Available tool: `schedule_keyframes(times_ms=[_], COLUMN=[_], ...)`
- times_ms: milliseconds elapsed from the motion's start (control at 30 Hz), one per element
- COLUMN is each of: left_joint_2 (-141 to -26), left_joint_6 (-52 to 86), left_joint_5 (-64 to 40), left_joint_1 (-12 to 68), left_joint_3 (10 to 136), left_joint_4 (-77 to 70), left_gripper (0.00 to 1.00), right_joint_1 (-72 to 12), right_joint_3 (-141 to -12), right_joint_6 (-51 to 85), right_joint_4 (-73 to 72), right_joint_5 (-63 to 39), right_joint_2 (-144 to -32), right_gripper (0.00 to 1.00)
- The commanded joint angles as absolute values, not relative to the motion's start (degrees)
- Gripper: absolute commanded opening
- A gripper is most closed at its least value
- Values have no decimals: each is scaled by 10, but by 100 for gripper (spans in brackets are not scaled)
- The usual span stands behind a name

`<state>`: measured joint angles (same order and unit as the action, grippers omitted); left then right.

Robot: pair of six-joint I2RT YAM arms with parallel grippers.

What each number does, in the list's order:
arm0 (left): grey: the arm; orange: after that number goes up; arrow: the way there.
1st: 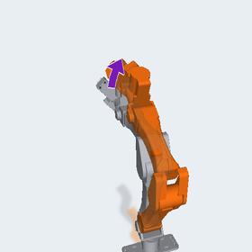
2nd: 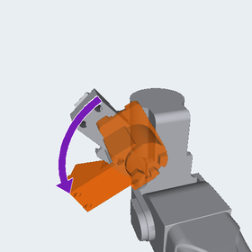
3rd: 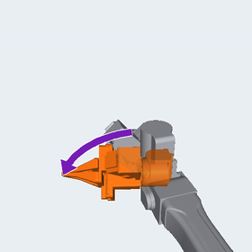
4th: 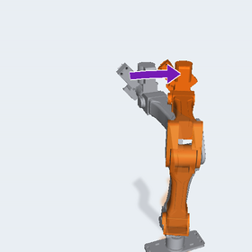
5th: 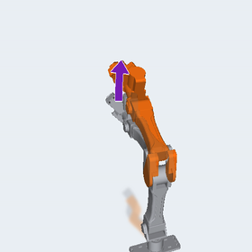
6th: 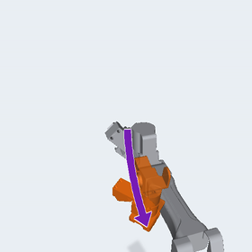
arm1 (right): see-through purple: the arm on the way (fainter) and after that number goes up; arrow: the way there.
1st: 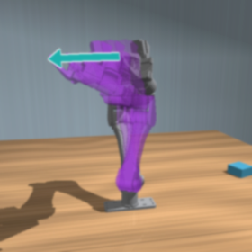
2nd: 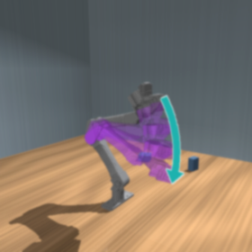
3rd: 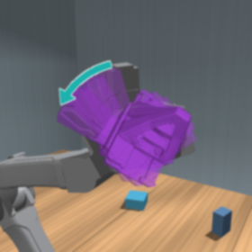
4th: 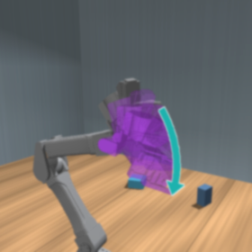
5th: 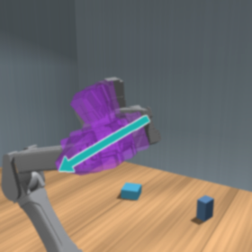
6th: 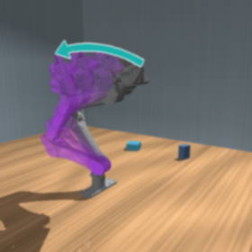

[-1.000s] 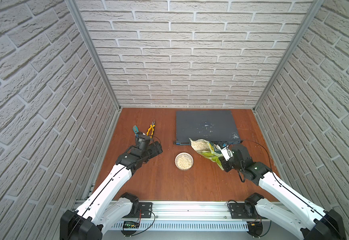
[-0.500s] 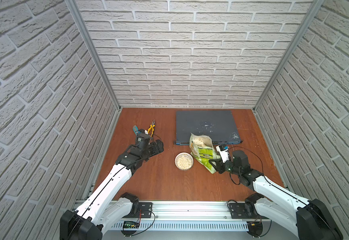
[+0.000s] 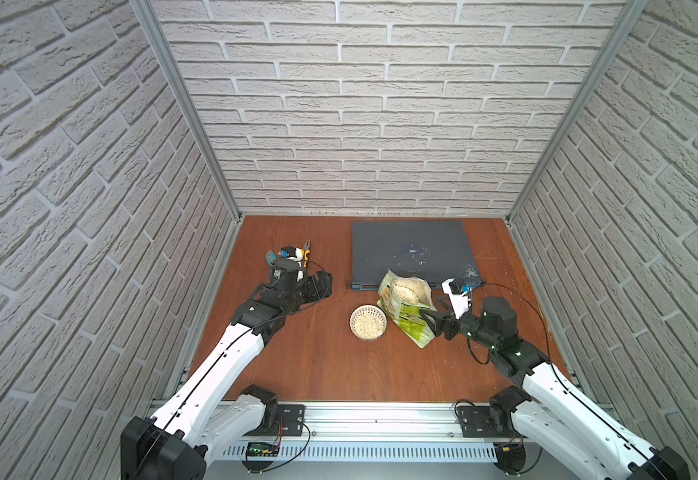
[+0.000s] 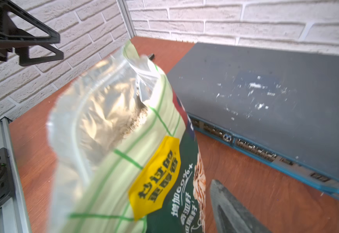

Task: Pour the oats into the breakfast bowl
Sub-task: Place the oats bag at the center of the board, then close the oats bag at the center of the board.

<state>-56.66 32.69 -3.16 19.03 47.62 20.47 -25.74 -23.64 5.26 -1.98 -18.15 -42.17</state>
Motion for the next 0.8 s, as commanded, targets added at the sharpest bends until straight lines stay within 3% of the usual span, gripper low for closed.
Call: schedule_keyframes(times_ms=[0,67,133,233,500,767], left_joint_2=[-572,-576,-580,-583,-562,-570], left_joint_6=[273,254,231,202,97,-20], left_joint_5=[-42,-46,-54,-69,-132,-215], left_joint_1=[187,187,187,189,200,240], left_joint_3=[506,513,517,514,493,471], left_joint_4=[166,163,149,125,36,-9], left_gripper=[97,98,98,98,98,98], right_joint_1=[-267,-273,-277,-279,-279,-279], right_joint_3=[-267,-290,-320,-346,-349,-355], right_joint_6=[30,16,2,-10,-8,17], right_joint_4=[23,50,84,123,136,112], right_joint_5=[-165,-164,-158,-140,-83,-121], right_joint_2=[-418,-427,-434,-428,-382,-383], right_gripper=[71,61,35,6,4,3])
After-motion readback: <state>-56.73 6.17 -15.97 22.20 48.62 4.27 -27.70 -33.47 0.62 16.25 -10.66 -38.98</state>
